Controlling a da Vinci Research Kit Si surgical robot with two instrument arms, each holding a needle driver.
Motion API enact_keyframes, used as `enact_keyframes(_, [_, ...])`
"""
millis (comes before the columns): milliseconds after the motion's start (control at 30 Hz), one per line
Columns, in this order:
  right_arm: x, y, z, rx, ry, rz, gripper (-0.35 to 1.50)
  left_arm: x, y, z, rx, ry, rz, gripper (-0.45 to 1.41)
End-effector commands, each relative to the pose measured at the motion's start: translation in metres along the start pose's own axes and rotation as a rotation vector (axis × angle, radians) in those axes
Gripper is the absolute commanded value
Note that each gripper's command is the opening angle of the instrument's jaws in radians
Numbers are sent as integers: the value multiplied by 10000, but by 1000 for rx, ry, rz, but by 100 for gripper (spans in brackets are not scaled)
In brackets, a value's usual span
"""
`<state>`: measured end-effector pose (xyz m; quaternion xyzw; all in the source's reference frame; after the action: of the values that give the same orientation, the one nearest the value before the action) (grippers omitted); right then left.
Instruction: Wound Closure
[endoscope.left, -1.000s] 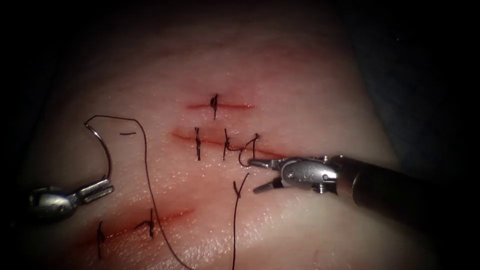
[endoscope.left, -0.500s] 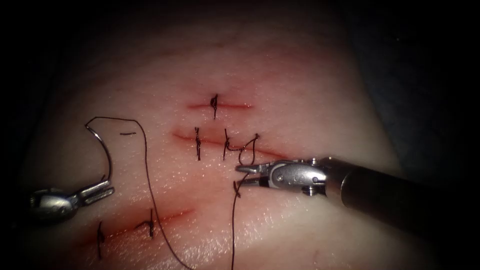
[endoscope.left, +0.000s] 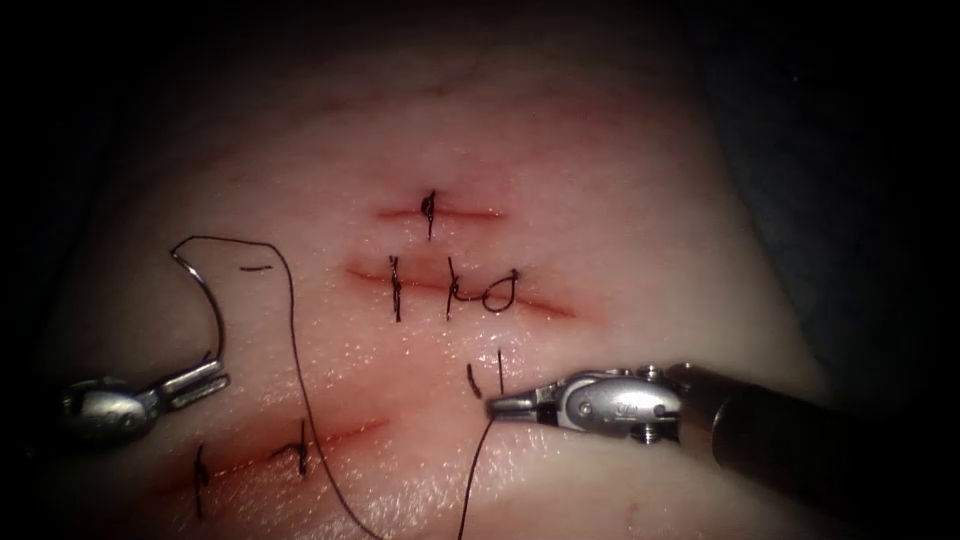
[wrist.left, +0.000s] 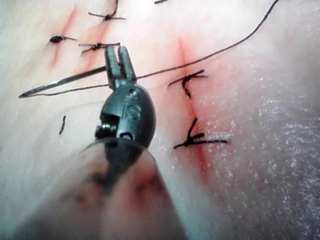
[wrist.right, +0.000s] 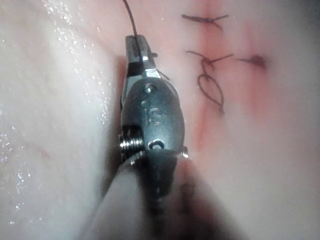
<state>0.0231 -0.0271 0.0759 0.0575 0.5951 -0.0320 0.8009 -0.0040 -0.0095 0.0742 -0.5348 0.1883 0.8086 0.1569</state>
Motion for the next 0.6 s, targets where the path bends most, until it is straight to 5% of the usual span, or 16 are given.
enact_keyframes(33, [11,-8,8,13,6,-2,-35,-4,2,7,0,2,1,-45])
enact_keyframes(300, [58,-38,7,67,22,-15,-35,-4,3,6,0,2,2,-45])
enact_keyframes(600, [62,-42,9,93,19,-4,-35,-4,3,6,-2,-1,3,-45])
